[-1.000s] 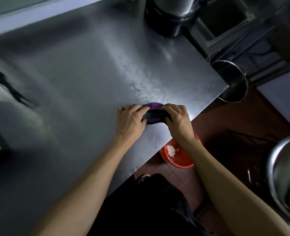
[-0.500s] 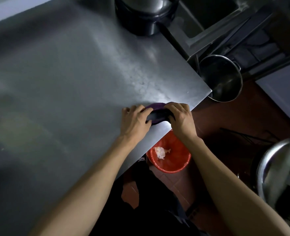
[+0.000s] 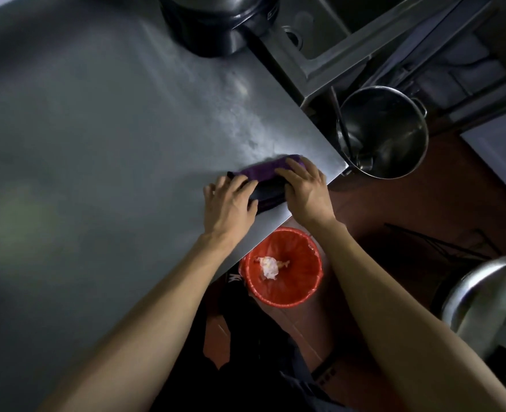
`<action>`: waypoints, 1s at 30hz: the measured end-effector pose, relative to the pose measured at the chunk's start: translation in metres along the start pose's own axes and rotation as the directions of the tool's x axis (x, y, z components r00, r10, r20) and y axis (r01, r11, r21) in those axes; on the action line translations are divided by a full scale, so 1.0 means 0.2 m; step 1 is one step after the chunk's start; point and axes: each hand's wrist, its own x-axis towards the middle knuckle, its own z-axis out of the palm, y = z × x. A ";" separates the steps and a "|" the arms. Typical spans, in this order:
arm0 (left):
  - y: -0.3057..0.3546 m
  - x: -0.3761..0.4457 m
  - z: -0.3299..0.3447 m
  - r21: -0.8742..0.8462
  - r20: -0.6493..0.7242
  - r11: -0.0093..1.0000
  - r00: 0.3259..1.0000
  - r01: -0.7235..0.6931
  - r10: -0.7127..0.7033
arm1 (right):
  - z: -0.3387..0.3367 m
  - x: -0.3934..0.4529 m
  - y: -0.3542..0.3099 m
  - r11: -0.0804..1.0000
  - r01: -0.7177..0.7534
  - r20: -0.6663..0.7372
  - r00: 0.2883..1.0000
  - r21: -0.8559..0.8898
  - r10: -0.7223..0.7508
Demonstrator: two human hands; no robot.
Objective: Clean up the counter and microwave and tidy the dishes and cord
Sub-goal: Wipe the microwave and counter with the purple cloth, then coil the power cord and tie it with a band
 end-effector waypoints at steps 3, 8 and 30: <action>-0.01 -0.05 0.02 0.023 -0.003 0.999 0.999 -0.037 0.037 | 0.03 -0.05 -0.03 0.999 0.041 -0.001 0.999 -0.014 -0.041; -0.03 -0.15 0.05 0.087 0.084 0.987 0.989 -0.132 0.124 | 0.10 -0.17 -0.05 0.998 0.058 0.131 0.990 -0.035 -0.053; -1.03 -0.68 -0.60 -0.008 -0.128 0.912 0.904 0.410 -0.407 | 0.27 0.09 -1.31 0.919 0.349 0.334 0.857 0.182 -0.392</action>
